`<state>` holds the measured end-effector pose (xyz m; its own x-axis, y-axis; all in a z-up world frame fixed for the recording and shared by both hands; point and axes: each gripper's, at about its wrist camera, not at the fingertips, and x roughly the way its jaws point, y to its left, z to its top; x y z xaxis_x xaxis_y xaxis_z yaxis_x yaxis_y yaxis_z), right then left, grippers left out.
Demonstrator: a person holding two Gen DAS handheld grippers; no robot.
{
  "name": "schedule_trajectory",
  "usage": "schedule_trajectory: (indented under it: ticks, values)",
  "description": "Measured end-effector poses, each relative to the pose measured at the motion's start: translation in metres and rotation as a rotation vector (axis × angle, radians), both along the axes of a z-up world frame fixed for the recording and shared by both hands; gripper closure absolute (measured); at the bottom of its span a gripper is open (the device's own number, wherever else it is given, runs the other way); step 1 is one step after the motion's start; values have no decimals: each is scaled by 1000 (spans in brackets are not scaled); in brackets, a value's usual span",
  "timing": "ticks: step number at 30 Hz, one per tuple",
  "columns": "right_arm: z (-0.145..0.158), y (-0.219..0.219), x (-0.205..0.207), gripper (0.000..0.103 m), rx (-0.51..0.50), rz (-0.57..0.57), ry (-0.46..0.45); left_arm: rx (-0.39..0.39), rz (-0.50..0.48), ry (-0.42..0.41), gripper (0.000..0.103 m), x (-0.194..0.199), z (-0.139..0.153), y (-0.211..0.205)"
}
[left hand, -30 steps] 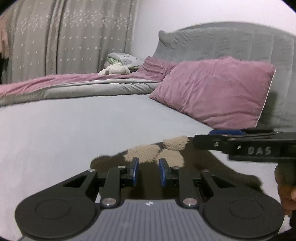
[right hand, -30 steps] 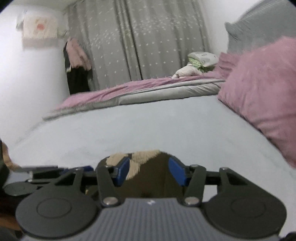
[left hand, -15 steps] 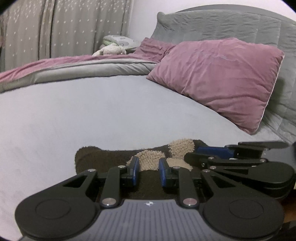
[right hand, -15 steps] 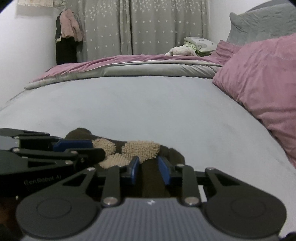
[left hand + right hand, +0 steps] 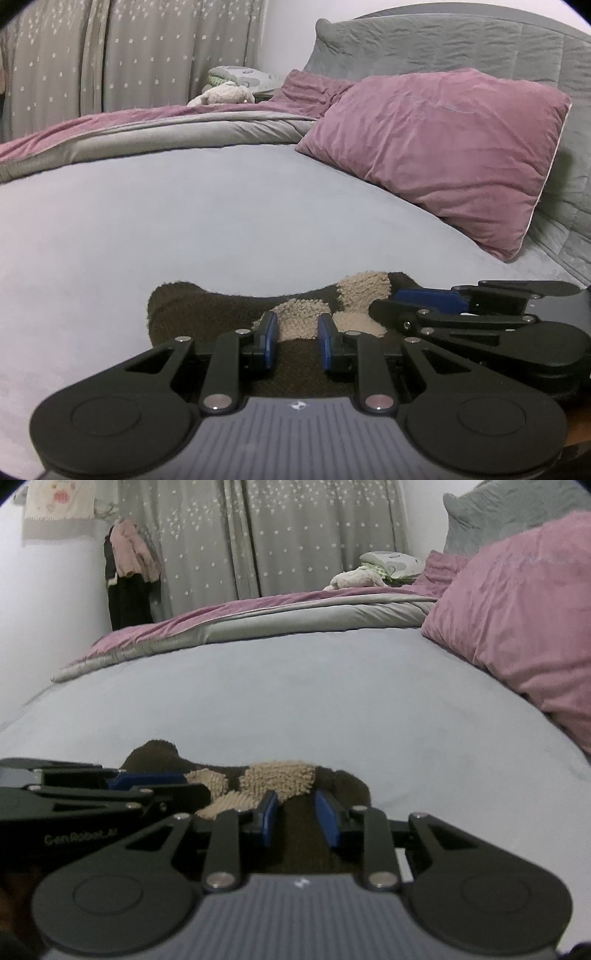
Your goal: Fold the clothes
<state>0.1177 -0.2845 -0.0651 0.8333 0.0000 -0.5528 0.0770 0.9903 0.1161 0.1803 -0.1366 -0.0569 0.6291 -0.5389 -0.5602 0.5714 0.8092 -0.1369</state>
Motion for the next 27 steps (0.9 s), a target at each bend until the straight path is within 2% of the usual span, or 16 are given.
schedule_trajectory:
  ticks: [3, 6, 8, 15, 19, 23, 27]
  values:
    - [10, 10, -6, 72, -42, 9, 10, -28, 3, 4, 81, -9, 11, 8]
    - [26, 15, -17, 64, -35, 14, 12, -43, -19, -13, 81, -24, 22, 18]
    - [36, 17, -26, 62, -26, 13, 9, -47, -39, -21, 81, -35, 27, 24]
    - [57, 26, -66, 62, 8, 0, 5, -39, -101, -36, 81, -76, 34, 44]
    - [63, 32, -91, 62, 22, -4, 15, -66, -129, -35, 81, -99, 33, 55]
    - [65, 39, -111, 63, 22, 3, 34, -50, -140, -56, 81, -115, 27, 52]
    - [54, 44, -114, 66, 20, 7, 92, -38, -140, -59, 81, -119, 15, 48]
